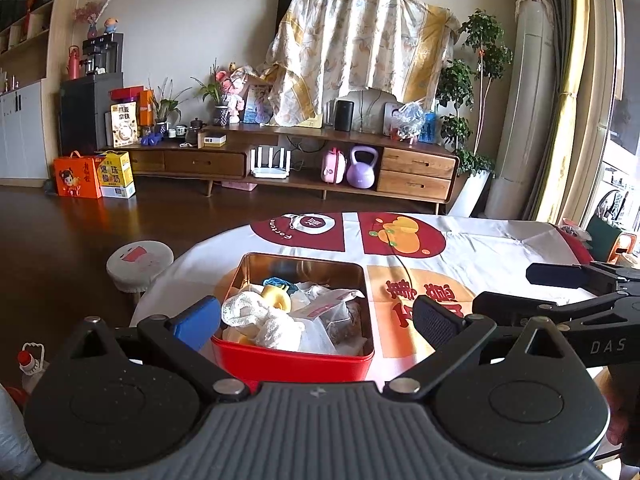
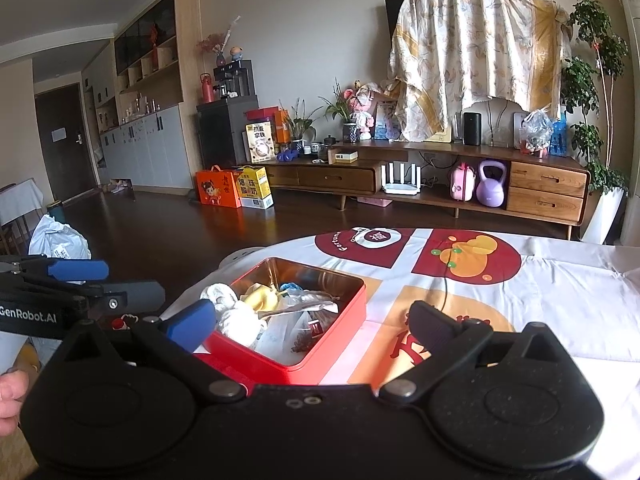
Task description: Organize soft objects
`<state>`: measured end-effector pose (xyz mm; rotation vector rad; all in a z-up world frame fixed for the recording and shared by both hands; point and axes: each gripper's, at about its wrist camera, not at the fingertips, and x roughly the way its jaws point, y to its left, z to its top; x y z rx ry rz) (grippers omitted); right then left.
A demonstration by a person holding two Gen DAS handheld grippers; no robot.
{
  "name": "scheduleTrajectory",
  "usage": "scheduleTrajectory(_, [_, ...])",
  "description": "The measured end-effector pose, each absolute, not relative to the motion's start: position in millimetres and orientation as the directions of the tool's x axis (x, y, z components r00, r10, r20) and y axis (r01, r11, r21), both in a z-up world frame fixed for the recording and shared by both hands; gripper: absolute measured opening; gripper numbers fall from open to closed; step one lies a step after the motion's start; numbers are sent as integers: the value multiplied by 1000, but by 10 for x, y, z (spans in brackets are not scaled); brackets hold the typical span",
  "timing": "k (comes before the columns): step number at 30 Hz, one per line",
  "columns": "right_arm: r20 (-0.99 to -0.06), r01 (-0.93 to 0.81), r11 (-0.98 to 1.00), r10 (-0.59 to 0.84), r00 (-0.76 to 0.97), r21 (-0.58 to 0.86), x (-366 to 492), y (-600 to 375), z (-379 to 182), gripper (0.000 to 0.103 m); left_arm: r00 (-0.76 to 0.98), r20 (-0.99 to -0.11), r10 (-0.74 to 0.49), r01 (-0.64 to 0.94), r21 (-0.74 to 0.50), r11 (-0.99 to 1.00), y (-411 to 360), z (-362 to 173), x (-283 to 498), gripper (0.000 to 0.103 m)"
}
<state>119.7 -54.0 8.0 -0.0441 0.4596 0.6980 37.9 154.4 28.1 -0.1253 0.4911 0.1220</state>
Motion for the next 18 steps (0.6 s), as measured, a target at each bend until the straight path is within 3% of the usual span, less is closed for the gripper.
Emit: scheduleTrajectory(18, [-419, -617, 778, 604, 678, 122, 1154, -584, 64, 103, 874, -479, 84, -140, -83, 987, 1413, 301, 363, 103])
